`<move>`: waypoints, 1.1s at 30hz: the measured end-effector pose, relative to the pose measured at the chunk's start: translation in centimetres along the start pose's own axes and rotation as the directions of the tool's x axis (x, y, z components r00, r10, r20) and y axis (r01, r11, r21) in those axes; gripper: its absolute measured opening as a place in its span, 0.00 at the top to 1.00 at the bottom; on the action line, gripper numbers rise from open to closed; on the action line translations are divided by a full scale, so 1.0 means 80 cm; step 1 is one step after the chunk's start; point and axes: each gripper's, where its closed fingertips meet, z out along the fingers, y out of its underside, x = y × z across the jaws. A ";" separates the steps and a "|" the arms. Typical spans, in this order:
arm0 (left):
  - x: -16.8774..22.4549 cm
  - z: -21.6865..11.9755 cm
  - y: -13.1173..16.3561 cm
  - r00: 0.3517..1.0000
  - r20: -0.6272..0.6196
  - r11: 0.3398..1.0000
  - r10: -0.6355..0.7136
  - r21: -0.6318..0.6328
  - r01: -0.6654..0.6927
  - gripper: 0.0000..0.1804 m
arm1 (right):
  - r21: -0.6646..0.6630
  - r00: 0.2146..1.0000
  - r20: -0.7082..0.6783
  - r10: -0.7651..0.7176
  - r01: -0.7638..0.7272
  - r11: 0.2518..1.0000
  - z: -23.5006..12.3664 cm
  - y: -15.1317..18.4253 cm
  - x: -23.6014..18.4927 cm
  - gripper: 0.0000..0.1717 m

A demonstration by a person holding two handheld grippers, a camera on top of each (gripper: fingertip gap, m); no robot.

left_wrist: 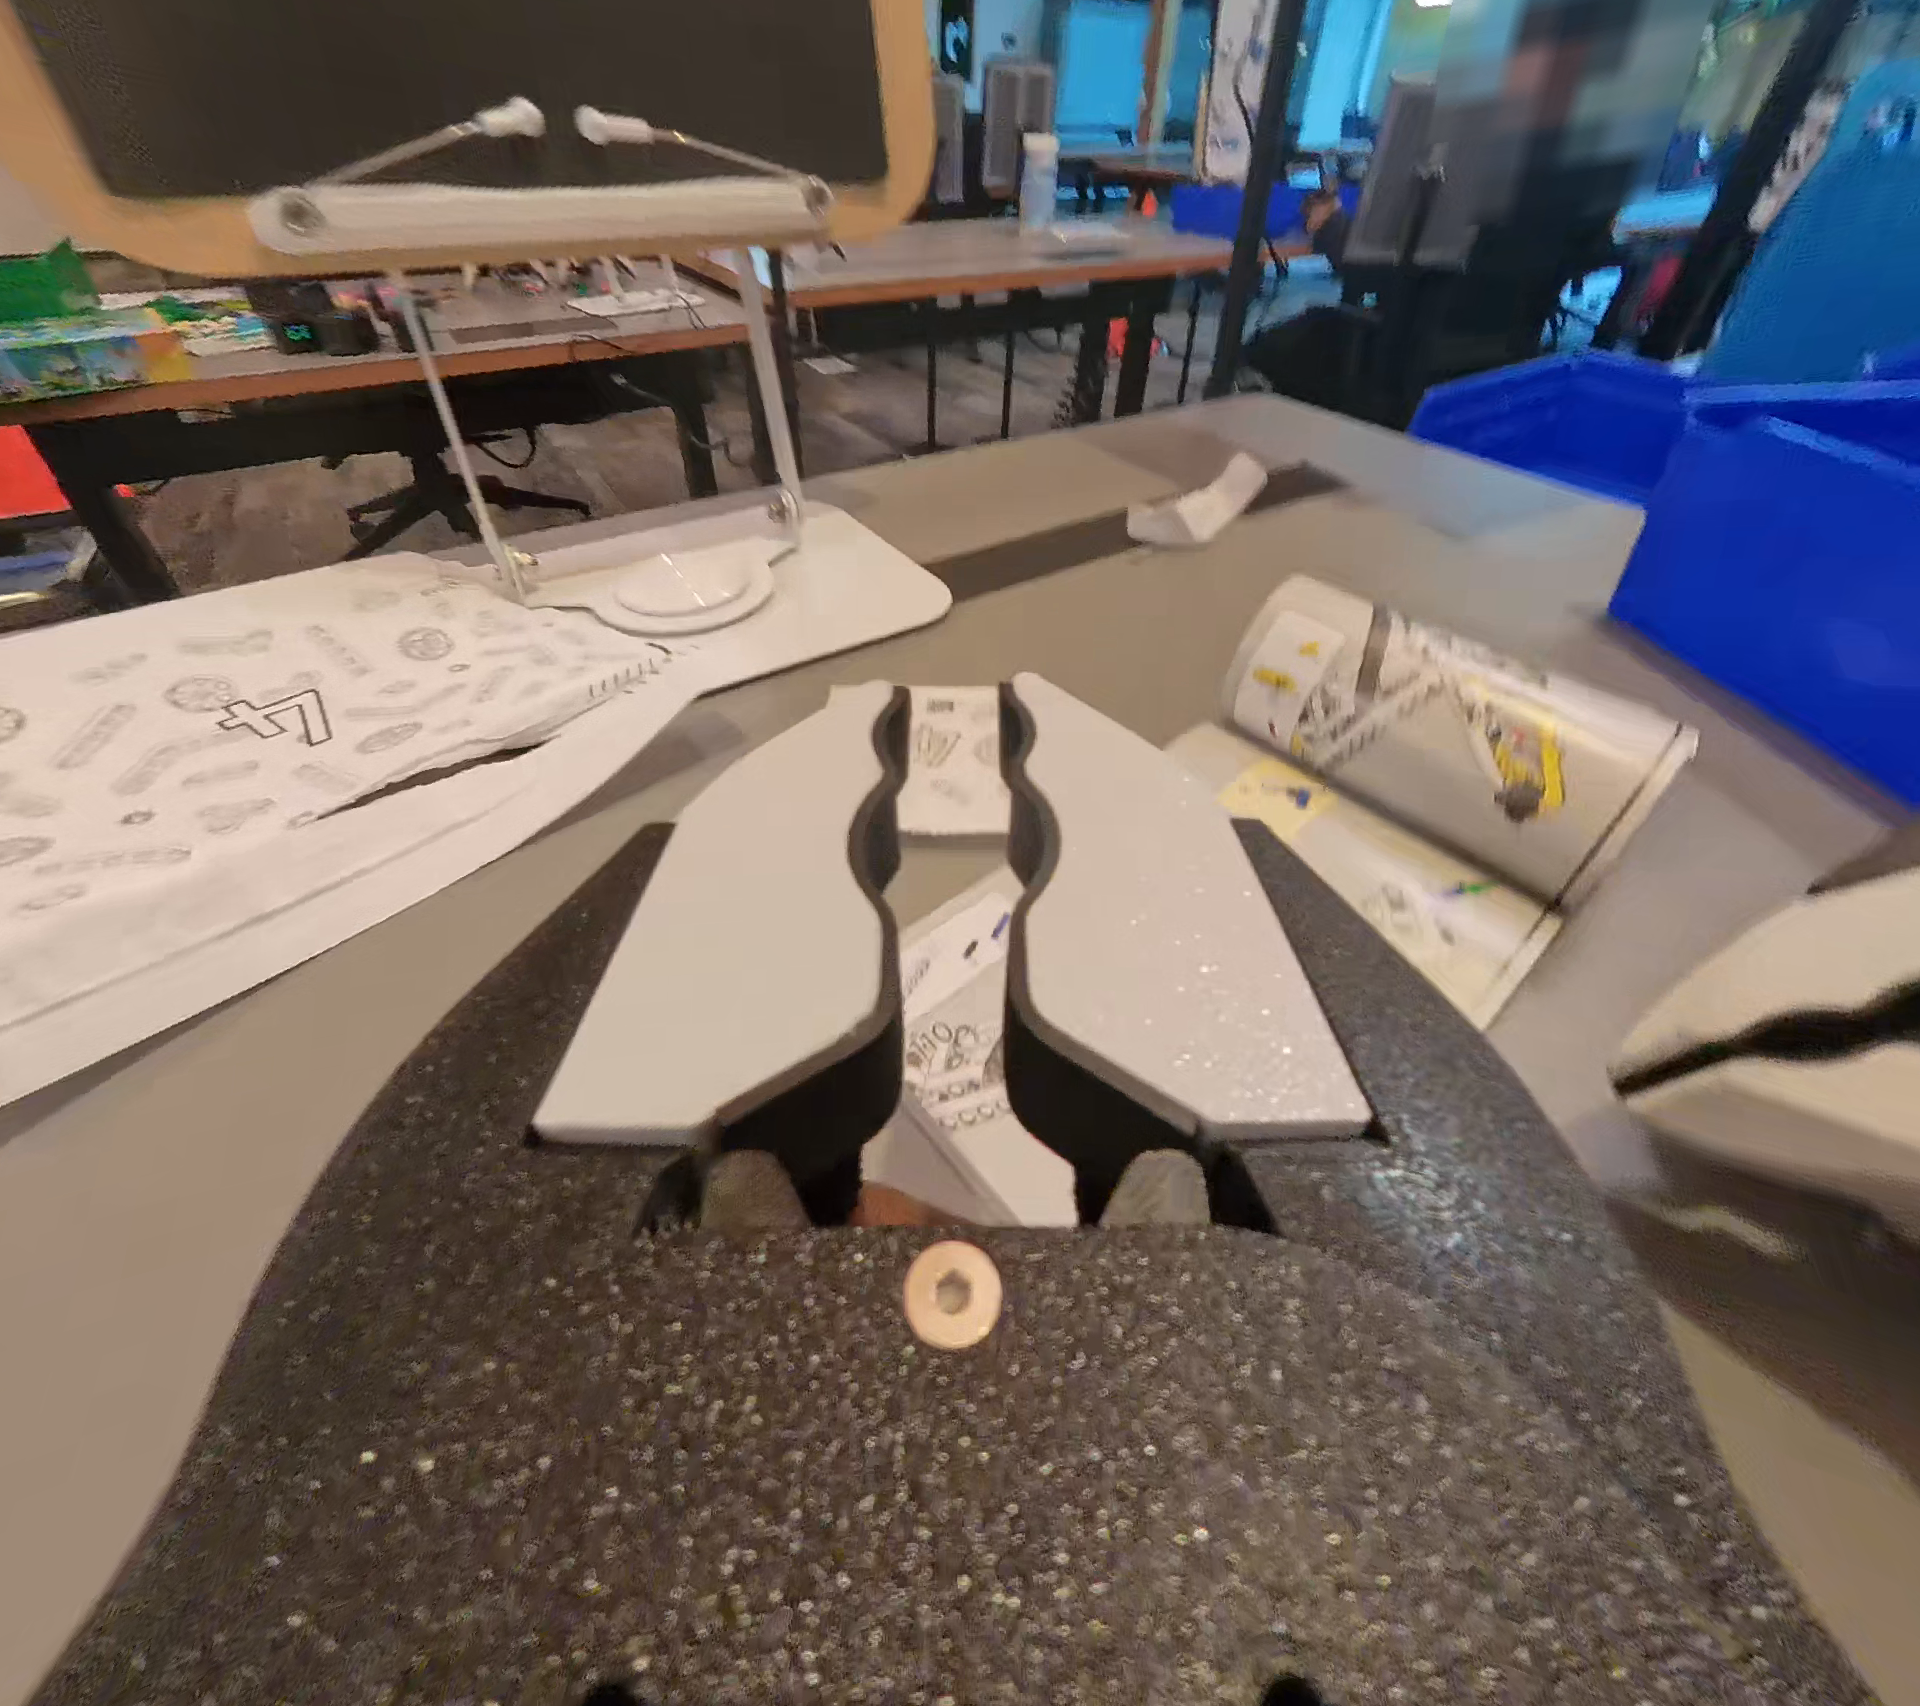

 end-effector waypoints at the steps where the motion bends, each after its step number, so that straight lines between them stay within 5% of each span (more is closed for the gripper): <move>1: 0.005 0.001 0.008 1.000 -0.020 1.000 0.022 -0.014 -0.023 0.92 | 0.001 1.000 -0.002 -0.008 0.008 1.000 0.000 0.000 -0.001 1.00; 8: 0.047 -0.006 0.033 0.977 -0.145 0.985 0.159 -0.035 -0.166 0.92 | 0.016 0.997 0.031 -0.068 0.067 0.998 -0.002 0.000 -0.013 0.99; 14: 0.067 -0.009 0.049 0.967 -0.220 0.982 0.127 -0.107 -0.153 0.82 | 0.042 0.997 0.073 -0.034 0.031 0.999 -0.011 0.001 -0.015 0.98; 33: 0.078 -0.006 0.071 0.952 -0.249 0.951 0.180 -0.203 -0.233 0.82 | 0.045 0.992 0.121 0.024 -0.029 0.999 -0.014 0.001 -0.014 0.97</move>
